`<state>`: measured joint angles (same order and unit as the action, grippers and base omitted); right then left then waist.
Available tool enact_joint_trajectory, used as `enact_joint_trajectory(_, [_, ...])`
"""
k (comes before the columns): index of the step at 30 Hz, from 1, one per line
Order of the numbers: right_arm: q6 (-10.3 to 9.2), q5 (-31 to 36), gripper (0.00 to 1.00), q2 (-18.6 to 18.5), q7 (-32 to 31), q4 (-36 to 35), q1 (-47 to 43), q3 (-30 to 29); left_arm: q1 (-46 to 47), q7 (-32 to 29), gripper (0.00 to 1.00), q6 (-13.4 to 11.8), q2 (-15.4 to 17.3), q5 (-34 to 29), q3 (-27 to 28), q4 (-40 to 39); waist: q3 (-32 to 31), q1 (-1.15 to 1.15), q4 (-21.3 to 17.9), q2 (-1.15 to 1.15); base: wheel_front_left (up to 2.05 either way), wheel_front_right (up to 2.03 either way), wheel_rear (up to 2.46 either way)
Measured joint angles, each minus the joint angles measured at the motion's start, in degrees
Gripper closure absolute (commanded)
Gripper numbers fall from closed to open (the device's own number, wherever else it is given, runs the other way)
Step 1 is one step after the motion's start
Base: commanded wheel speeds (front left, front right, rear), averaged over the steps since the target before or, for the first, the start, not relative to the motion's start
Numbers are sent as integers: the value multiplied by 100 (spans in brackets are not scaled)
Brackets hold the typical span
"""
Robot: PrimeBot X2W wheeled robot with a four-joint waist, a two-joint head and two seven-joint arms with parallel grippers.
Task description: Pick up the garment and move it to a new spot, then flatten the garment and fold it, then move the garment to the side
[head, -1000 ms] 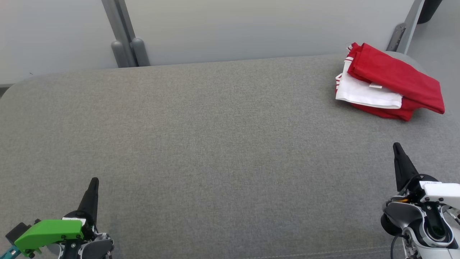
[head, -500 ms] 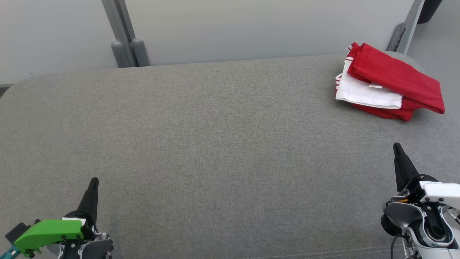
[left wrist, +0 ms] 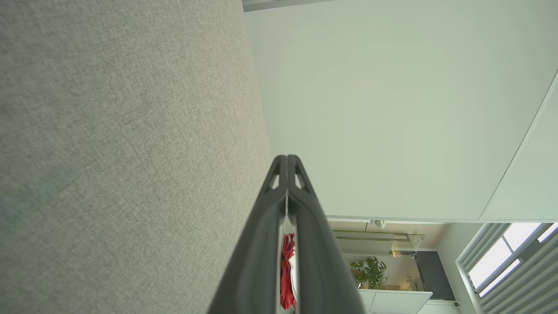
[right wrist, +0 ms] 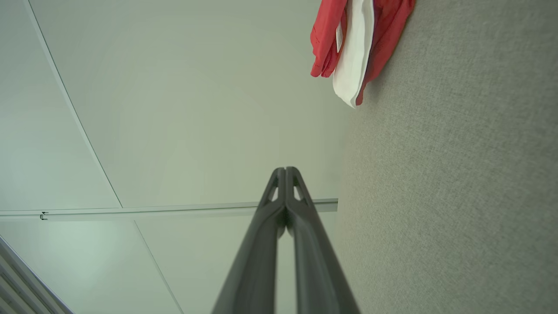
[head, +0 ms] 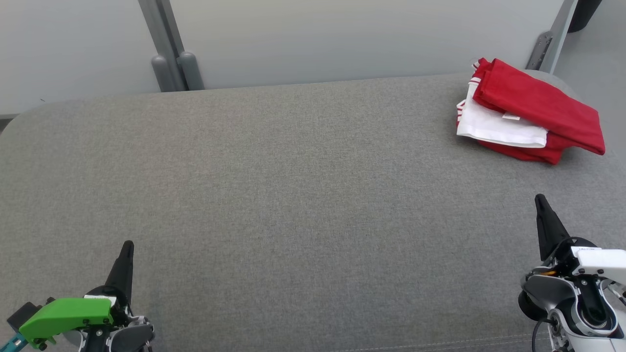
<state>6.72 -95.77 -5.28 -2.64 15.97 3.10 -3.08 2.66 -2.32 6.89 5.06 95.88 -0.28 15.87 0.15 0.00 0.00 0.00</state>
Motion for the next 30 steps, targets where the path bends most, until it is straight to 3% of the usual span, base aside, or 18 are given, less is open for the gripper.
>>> enact_joint_trajectory(30, [1,0,100,2,-1,11,2,-19,7,-25,100,18,-3,0,15,8,-1,0,0,0,0,0,0])
